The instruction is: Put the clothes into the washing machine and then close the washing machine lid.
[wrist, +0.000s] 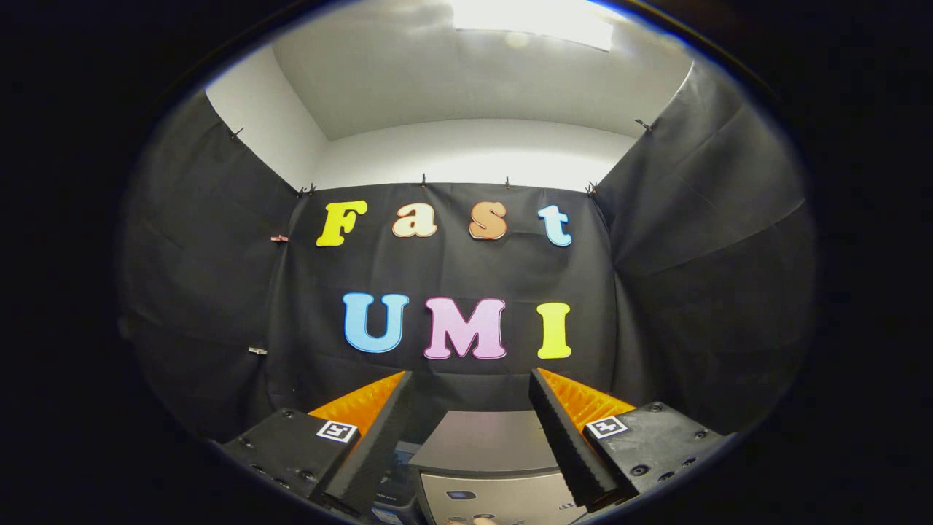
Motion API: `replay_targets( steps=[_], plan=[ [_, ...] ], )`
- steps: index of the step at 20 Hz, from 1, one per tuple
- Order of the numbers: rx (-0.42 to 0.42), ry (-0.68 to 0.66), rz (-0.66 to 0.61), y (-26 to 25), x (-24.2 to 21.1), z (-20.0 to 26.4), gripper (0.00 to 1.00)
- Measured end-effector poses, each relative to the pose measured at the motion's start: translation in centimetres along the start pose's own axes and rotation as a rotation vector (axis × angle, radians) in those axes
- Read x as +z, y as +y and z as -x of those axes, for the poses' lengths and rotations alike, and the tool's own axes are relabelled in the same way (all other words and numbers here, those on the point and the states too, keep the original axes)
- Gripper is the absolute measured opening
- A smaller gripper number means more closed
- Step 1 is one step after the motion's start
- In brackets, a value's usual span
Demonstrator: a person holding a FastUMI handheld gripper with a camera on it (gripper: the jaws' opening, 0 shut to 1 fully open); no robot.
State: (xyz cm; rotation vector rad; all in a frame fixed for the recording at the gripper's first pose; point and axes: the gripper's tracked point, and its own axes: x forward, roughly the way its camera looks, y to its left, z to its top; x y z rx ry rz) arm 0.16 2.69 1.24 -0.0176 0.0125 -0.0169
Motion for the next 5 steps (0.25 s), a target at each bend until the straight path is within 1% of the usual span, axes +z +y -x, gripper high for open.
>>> replay_targets(
  steps=[5],
  plan=[
    [0.0,0.013,-0.013,-0.18,-0.2,-0.18,0.98]
  ],
)
